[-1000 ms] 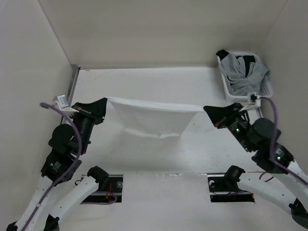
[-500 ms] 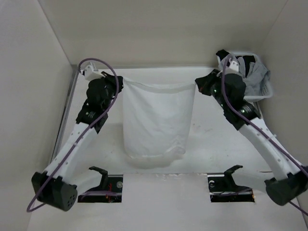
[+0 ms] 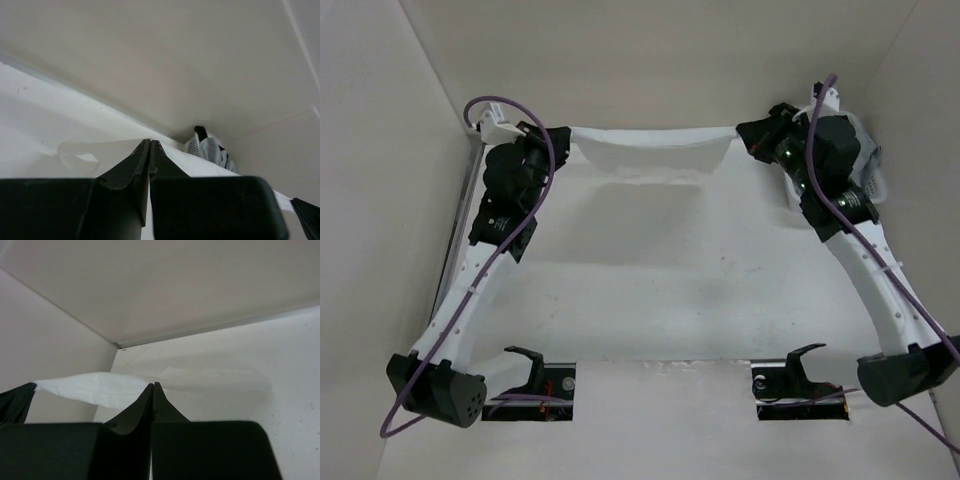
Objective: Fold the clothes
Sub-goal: Fold the tank top
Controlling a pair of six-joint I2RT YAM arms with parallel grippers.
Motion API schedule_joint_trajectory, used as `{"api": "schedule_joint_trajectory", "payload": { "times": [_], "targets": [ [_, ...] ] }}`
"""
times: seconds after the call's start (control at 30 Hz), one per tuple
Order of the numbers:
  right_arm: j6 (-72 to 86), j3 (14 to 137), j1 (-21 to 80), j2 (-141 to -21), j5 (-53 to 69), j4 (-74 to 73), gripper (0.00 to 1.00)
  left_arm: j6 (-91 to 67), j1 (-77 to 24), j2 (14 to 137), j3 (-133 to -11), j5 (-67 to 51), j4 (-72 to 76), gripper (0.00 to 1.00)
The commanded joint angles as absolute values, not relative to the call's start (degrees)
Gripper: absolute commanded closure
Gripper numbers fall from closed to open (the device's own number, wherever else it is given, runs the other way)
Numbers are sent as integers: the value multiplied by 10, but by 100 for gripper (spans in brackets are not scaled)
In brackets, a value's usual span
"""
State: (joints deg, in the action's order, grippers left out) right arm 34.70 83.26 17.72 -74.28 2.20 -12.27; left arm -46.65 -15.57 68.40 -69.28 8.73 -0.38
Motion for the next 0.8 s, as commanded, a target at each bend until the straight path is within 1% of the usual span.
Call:
{"api": "schedule_joint_trajectory", "payload": {
  "times": [0.0,0.17,0.27,0.37,0.43,0.57,0.67,0.77],
  "targets": [
    [346,790,180,-690,30,-98,100,-459,-167,636,-655,94,39,99],
    [373,608,192,-615,18,-49,99,-467,-190,582,-492,114,80,99],
    [397,470,211,-570,7,-12,99,-475,-194,544,-378,115,99,98],
    [423,346,232,-541,1,13,99,-486,-191,497,-277,111,96,98],
    [439,281,252,-519,1,18,100,-490,-190,461,-232,107,77,98],
    [483,206,320,-427,-18,-35,100,-512,-217,342,-184,123,-46,99],
    [523,188,379,-354,-51,-109,100,-533,-248,248,-172,153,-158,99],
    [542,185,420,-314,-75,-157,100,-553,-267,199,-173,171,-222,99]
  ]
}}
